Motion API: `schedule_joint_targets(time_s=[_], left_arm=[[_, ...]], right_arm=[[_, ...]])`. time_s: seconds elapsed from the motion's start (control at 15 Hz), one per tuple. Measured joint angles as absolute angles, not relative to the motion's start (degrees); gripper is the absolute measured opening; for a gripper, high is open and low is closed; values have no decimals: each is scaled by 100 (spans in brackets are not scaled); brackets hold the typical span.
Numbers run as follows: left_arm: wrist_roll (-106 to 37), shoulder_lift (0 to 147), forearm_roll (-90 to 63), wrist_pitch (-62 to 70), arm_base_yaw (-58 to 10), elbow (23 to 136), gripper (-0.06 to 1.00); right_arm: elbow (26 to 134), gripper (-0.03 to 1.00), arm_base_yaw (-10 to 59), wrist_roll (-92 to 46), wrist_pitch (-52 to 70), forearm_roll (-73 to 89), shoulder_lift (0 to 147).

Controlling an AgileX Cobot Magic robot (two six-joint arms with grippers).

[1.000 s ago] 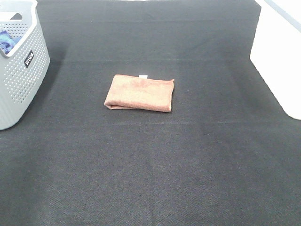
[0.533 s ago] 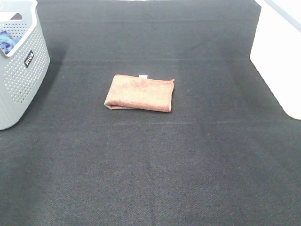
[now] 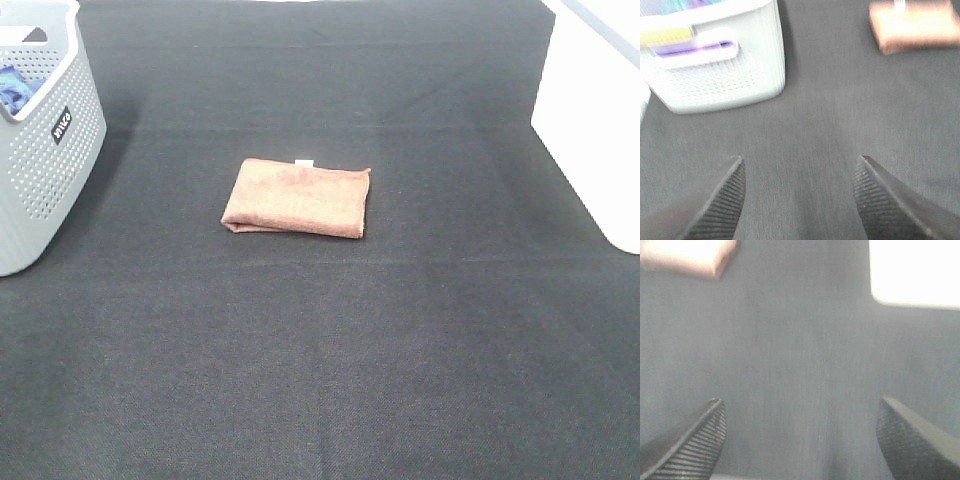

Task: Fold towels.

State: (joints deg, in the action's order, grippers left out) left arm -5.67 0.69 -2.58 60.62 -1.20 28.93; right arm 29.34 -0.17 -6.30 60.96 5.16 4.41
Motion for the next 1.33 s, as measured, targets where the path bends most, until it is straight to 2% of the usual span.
schedule_joint_targets(time_s=[0.13, 1.33], left_arm=[[-567, -17, -258, 6062, -120, 2893, 61], [-567, -17, -258, 6062, -120, 2893, 61]], right_arm=[[2934, 78, -17, -630, 6108, 516, -11], [2934, 78, -17, -630, 6102, 533, -40]])
